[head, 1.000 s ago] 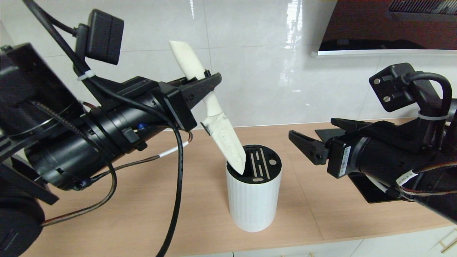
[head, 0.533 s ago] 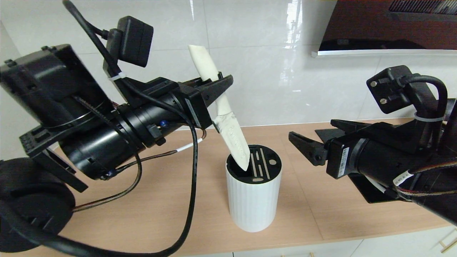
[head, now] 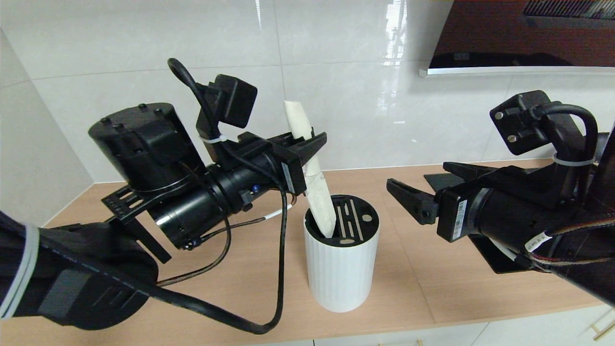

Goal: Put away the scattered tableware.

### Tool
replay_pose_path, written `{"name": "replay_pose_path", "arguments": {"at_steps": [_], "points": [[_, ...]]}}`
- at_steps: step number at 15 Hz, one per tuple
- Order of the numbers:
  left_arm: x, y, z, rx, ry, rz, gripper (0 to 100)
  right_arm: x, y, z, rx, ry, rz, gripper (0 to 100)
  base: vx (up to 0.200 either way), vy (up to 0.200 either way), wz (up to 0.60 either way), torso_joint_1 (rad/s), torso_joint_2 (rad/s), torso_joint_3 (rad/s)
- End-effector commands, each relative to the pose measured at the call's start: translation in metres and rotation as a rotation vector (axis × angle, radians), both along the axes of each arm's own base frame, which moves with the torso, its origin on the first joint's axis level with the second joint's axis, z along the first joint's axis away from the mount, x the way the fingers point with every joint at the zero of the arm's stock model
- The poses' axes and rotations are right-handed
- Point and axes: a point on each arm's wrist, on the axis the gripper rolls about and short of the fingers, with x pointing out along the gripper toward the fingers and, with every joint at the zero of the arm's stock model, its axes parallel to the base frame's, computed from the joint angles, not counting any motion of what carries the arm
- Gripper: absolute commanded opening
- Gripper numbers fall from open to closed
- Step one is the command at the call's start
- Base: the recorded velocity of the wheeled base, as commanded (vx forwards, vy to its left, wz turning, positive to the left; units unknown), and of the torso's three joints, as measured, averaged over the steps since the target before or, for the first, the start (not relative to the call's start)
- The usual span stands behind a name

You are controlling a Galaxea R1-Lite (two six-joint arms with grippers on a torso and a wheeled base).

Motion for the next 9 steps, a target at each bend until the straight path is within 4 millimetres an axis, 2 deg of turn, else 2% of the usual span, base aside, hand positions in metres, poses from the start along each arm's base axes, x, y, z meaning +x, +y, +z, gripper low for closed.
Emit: {"name": "replay_pose_path", "arguments": {"at_steps": [1,5,9], "points": [[0.008,-0.006,-0.015,0.027,0.028,0.011,0,0.001,0.001,-0.002,-0.004,0.004,0.002,100,0.0,0.0,0.0,0.0,0.0,0.0],[0.017,-0.013,-0.033,0.056,0.065,0.01,0,0.001,0.002,-0.002,-0.006,0.006,0.0,100,0.0,0.0,0.0,0.0,0.0,0.0],[0.019,-0.031,-0.056,0.09,0.113,-0.013,0,0.001,0.002,-0.003,-0.008,0.007,0.0,100,0.0,0.0,0.0,0.0,0.0,0.0]]}}
